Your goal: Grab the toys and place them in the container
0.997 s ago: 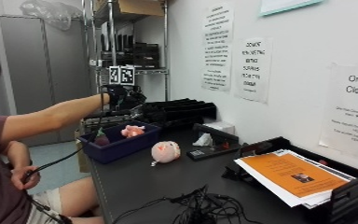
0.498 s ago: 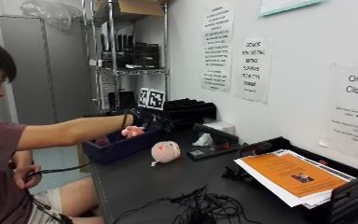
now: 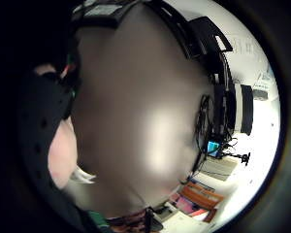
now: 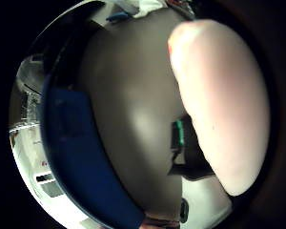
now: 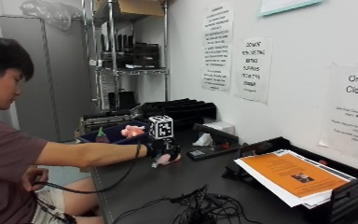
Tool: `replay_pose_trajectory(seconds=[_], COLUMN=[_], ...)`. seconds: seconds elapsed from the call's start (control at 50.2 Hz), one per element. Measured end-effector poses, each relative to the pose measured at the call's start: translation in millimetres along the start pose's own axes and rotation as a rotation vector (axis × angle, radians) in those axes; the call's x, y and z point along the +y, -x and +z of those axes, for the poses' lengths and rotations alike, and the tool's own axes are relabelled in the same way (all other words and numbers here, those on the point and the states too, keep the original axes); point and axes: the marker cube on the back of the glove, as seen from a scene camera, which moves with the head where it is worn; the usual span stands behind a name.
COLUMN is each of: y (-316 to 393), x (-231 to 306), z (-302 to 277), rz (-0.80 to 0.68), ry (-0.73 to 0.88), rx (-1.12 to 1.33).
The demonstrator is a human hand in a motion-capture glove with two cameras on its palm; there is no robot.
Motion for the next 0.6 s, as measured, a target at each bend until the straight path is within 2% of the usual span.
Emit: replay_pose_trajectory(seconds=[0.179,0.379,0.598], y=[8.3,-5.1,-17.8], x=[-9.1,1.4,18.1], z=[2.9,-21.7,-95.5], rz=[0.028,0.004,-0.041], ry=[-0.145,-0.084,-0.097], rx=[-0.141,-0.183,-0.191])
